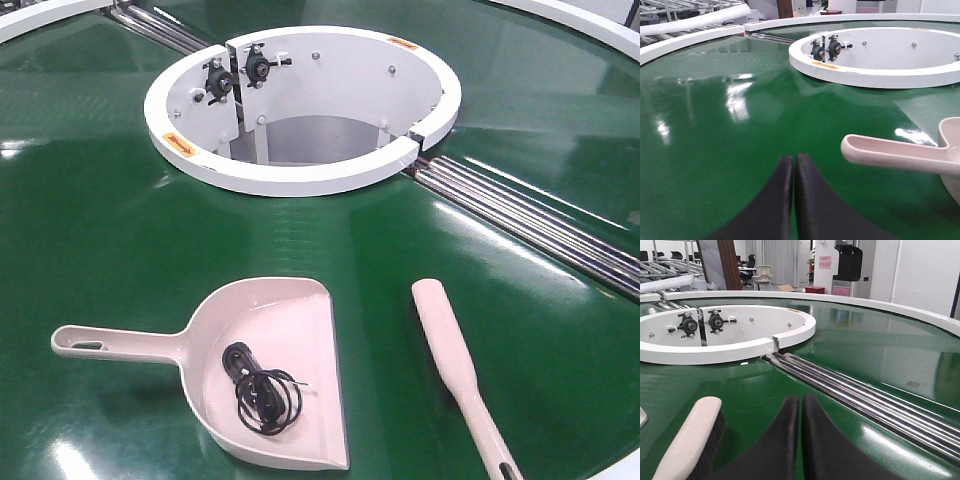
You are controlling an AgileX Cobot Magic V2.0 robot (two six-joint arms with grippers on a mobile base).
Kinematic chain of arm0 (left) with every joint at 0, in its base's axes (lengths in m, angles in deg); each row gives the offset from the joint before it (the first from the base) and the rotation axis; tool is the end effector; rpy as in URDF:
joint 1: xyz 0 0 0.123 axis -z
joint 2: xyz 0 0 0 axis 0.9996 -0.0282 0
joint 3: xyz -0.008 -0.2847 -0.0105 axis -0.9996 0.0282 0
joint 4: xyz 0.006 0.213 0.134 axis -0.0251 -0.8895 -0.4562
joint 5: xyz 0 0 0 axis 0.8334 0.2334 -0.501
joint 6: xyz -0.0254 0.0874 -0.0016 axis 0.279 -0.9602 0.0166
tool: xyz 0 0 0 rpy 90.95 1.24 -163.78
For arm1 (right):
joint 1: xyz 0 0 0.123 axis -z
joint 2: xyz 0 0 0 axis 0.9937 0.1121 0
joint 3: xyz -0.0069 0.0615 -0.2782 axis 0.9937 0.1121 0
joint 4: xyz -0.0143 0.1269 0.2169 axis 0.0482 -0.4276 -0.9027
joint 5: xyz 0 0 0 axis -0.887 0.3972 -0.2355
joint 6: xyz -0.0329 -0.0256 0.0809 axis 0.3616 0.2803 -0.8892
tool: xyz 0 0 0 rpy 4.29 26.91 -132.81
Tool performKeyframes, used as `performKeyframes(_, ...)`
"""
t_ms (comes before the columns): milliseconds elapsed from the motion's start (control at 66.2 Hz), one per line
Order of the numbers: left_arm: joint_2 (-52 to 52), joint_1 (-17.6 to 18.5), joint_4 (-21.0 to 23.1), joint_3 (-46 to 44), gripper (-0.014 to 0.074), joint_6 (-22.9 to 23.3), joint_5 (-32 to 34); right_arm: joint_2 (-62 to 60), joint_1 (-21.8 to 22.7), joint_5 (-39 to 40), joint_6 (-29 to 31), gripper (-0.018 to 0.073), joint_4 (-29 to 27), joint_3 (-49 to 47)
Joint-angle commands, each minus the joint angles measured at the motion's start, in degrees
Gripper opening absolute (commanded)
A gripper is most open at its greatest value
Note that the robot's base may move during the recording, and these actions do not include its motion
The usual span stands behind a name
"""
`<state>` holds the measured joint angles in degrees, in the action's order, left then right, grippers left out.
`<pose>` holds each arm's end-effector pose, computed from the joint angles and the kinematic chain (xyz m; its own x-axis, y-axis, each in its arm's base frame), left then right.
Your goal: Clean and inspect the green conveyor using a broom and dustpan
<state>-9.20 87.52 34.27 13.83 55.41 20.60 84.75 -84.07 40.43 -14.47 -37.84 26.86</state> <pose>0.0558 0.0008 0.1851 -0.1432 0.0549 -0.9882 -0.0070 0.9984 0.0565 0.0570 0.0013 0.1960 -0.0204 -0.0611 -0.9979 -0.0174 0.9980 -0.0608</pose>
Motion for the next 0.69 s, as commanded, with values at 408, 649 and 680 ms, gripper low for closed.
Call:
performKeyframes(408,0.9,-0.2,0.5,1.3,-0.0024,0.6,4.2,-0.6,0.1,4.5,0.1,-0.0006,0.3,0.7)
performKeyframes(649,0.9,-0.2,0.5,1.3,-0.0023,0.6,4.2,-0.6,0.1,4.5,0.1,-0.0006,0.3,0.7)
performKeyframes(680,0.9,-0.2,0.5,1.3,-0.0023,0.6,4.2,-0.6,0.1,4.5,0.1,-0.0006,0.3,0.7)
